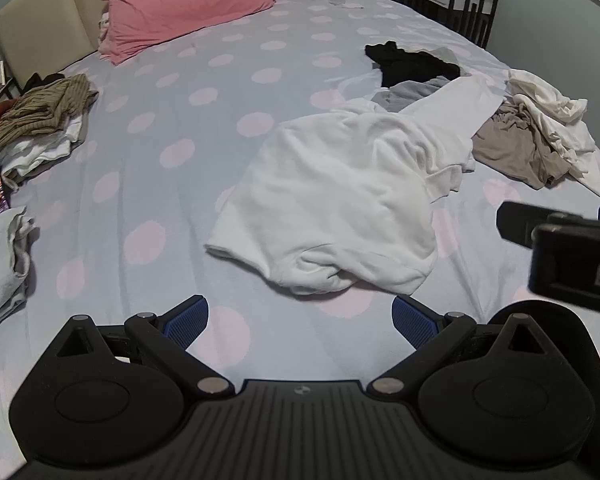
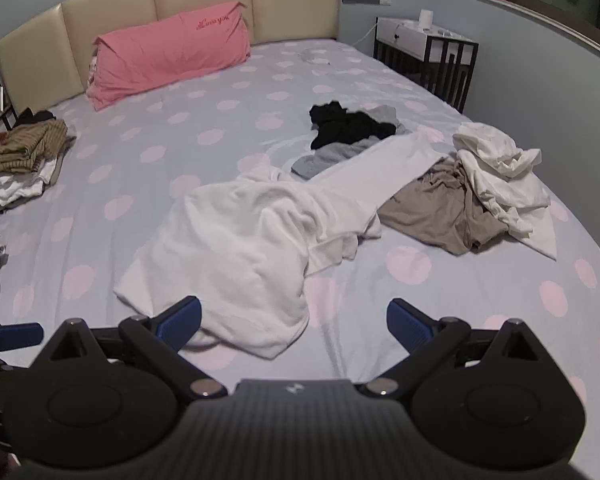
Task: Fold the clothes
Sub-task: 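Move the left gripper to the white shirt and pinch its edge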
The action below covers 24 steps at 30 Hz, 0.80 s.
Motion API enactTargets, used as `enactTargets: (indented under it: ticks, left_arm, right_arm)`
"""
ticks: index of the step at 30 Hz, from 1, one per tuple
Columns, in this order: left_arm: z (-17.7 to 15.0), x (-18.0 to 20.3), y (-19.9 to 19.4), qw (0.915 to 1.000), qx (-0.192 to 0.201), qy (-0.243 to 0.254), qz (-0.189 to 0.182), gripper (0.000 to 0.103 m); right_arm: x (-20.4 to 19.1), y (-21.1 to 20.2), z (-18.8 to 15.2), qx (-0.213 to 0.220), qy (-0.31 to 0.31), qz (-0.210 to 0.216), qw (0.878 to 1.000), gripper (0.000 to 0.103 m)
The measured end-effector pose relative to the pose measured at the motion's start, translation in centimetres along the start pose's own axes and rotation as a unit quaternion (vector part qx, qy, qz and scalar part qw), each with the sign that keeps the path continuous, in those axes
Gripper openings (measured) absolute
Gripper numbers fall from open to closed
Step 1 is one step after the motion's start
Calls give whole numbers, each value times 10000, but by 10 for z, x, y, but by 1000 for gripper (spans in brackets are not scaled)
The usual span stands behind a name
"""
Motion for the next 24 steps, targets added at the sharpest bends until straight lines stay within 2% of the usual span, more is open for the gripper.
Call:
enactTargets:
  ticks: [4, 12, 18, 20, 24]
  left_arm:
    - [-2, 18, 17, 9998, -21, 107, -193, 100]
    - [4, 53, 50, 9981, 209, 290, -509, 94]
    - [17, 82, 75, 9948, 396, 340, -873, 77]
    - [21, 92, 86, 9938, 396, 356, -973, 59]
    - [28, 112, 106, 9922, 371, 527, -1063, 53]
  right_arm:
    - [15, 9, 0, 182, -59, 20, 9998, 100]
    - [45, 36, -8, 158, -30, 24, 9999, 100]
    - [68, 45, -1, 191, 128, -175, 9996, 100]
    - [75, 48, 2, 173, 227, -193, 9994, 100]
    - [86, 51, 8, 165, 373, -231, 9989, 100]
Point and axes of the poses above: each gripper's, at about its wrist camera, not at the fingertips, and y roughly the way its jaws point, x to its right, z to its top, the point moved 10 cm from there along y, roughly the way its jaws point, and after that the axes turned 3 degrees about z, right-handed, at the moved point
